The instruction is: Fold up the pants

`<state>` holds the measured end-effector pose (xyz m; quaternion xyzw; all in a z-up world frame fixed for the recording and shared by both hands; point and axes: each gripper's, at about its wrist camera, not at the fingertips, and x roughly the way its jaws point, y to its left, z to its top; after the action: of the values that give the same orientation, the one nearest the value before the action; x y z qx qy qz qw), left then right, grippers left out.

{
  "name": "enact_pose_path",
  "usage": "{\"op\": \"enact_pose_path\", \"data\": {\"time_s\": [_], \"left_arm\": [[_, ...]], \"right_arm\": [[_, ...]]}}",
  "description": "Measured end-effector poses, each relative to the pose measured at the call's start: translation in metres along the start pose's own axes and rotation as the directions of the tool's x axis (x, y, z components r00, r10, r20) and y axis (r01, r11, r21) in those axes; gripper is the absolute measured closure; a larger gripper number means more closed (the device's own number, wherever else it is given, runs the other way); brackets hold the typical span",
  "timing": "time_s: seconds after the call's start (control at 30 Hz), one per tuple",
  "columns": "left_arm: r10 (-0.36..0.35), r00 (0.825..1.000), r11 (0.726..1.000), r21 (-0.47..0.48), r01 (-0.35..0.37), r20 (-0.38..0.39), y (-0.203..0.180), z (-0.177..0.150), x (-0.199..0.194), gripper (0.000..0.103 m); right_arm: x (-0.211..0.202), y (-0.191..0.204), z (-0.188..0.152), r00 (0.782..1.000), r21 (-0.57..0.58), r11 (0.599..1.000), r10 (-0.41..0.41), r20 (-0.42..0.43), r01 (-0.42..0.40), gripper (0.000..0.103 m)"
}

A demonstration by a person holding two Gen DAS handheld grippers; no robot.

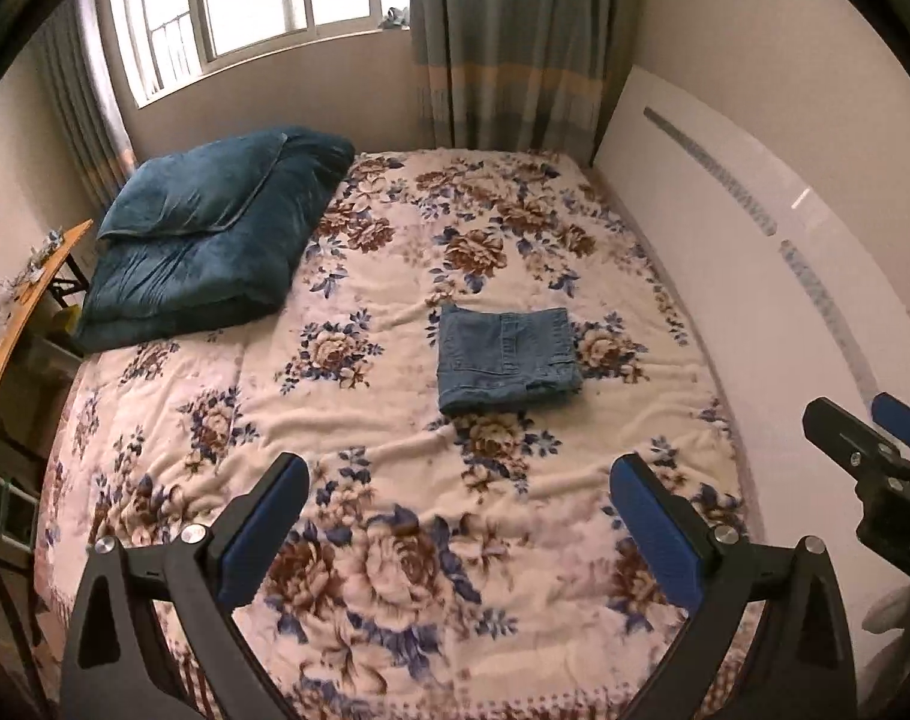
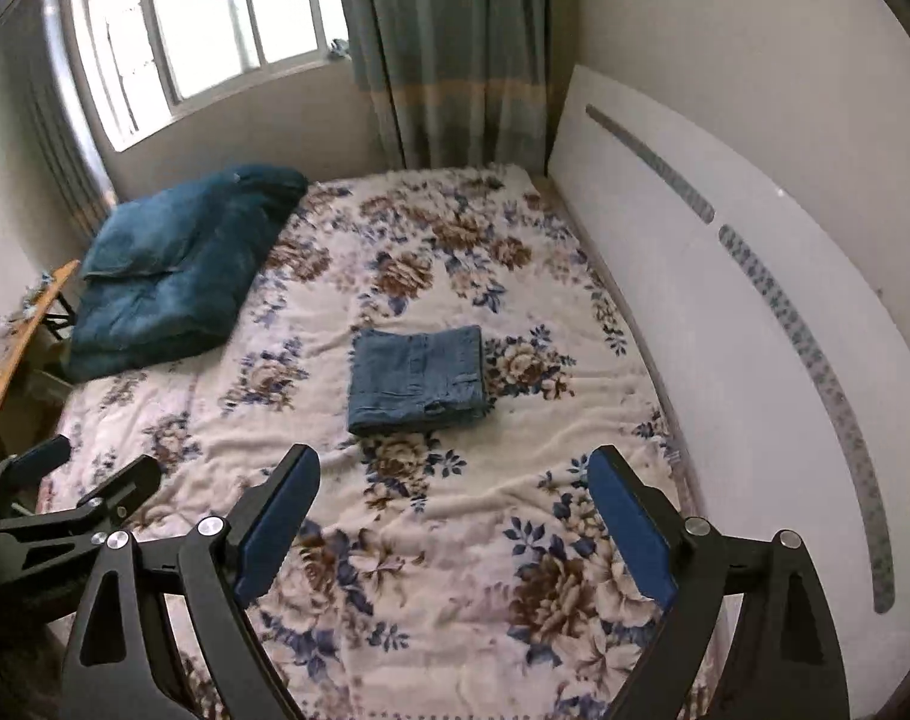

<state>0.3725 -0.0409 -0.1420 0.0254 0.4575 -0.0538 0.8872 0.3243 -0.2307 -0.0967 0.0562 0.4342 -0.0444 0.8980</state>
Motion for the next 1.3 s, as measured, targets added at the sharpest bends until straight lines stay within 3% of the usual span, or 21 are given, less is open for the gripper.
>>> {"op": "enact_pose_path", "data": {"time_s": [0.2,0.43,0.6,1.0,1.3], "left_arm": [[0.006,1.000,1.000,-0.008,-0.006,0.025,-0.001,-0.020,-0.061,0.000],[0.045,0.994,0.999,-0.013,-0.044,0.104,-0.009,-0.039,-0.123,0.000],[0.042,0.990,0.999,-0.024,-0.039,0.134,-0.013,-0.048,-0.147,0.000],[0.064,0.989,0.997,-0.048,-0.057,0.136,-0.018,-0.053,-0.145,0.000],[0.111,0.989,0.993,-0.051,-0.107,0.093,-0.017,-0.035,-0.104,0.000]], "right_arm": [[-0.081,0.000,-0.023,0.999,-0.012,0.999,0.030,0.032,-0.030,0.010],[-0.143,-0.007,-0.042,0.997,-0.025,0.999,0.030,0.064,-0.029,0.010],[-0.176,-0.012,-0.051,0.996,-0.038,0.999,0.033,0.081,-0.030,0.009],[-0.178,-0.016,-0.050,0.994,-0.048,0.997,0.062,0.090,-0.058,0.007],[-0.130,-0.014,-0.027,0.997,-0.044,0.999,0.031,0.071,-0.028,0.006]]}}
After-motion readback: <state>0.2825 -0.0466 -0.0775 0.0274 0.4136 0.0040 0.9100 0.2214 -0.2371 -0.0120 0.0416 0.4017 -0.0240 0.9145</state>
